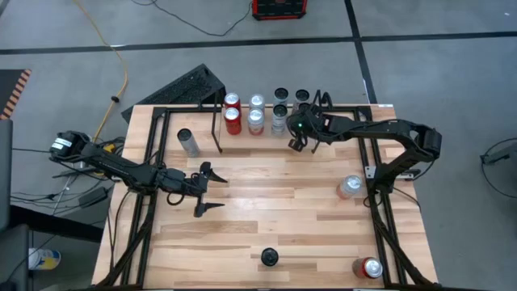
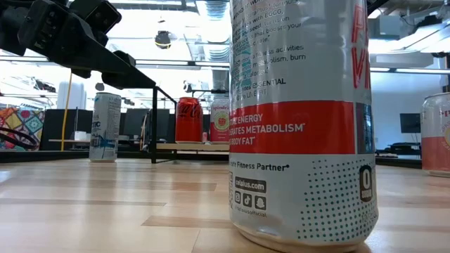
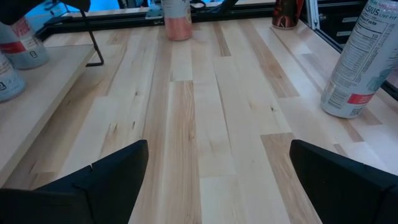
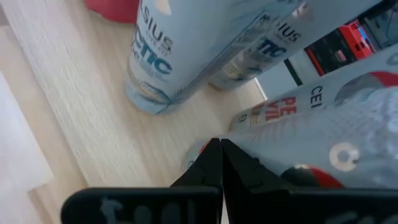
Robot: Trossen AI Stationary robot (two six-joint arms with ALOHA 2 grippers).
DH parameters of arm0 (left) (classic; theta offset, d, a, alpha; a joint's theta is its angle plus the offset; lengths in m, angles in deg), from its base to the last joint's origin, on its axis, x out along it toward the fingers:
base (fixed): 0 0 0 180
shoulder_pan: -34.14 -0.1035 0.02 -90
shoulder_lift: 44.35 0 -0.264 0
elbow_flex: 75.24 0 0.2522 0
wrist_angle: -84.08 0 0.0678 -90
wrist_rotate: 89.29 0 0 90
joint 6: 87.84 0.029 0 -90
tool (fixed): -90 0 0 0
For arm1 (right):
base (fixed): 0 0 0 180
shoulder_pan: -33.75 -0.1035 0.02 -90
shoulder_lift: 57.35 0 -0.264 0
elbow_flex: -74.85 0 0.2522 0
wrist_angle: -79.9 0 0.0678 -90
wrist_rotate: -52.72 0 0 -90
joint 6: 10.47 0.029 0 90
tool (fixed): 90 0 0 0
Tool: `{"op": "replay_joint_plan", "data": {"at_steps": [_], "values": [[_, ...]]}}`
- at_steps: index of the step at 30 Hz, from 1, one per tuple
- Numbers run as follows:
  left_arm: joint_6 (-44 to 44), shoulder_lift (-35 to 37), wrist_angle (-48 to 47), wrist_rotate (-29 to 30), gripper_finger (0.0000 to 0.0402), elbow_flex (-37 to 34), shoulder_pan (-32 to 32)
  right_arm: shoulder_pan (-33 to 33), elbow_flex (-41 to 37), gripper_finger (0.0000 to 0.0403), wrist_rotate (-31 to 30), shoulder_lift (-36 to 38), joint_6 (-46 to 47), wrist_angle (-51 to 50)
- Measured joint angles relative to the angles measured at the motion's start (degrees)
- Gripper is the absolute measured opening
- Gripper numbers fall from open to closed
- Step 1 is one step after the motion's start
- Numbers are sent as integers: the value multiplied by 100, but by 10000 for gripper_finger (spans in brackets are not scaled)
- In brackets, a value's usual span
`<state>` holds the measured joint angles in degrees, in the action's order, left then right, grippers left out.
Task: Place canned beverage on shelf
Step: Put the right white pink soda can on the shelf and align with other white pink soda can
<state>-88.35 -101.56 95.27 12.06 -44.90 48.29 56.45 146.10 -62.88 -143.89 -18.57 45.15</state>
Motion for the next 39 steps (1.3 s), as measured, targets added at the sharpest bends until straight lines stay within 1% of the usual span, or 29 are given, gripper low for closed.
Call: {"op": "replay_joint_plan", "data": {"at_steps": [6, 10, 13, 15, 18, 21, 27, 39], "values": [[-16, 0, -40, 0, 377, 0, 0, -78, 2, 21, 47, 0, -43, -54], [-18, 0, -101, 1, 377, 0, 0, -319, 4, 21, 367, 49, -143, -626], [-18, 0, -133, 1, 377, 0, 0, -500, 7, 21, 340, 52, -140, -1083], [7, 0, -132, 2, 377, 0, 0, -540, 4, 21, 182, 52, -104, -1279], [34, 0, -105, 2, 377, 0, 0, -493, 4, 21, -204, 52, -10, -1318], [22, 0, -105, 2, 377, 0, 0, -392, 5, 21, -414, 52, 10, -1238], [-26, 0, -105, 2, 377, 0, 0, -158, 4, 21, -435, 52, -83, -1083], [-64, 0, -105, 2, 377, 0, 0, -42, 4, 21, -422, 52, -290, -731]]}}
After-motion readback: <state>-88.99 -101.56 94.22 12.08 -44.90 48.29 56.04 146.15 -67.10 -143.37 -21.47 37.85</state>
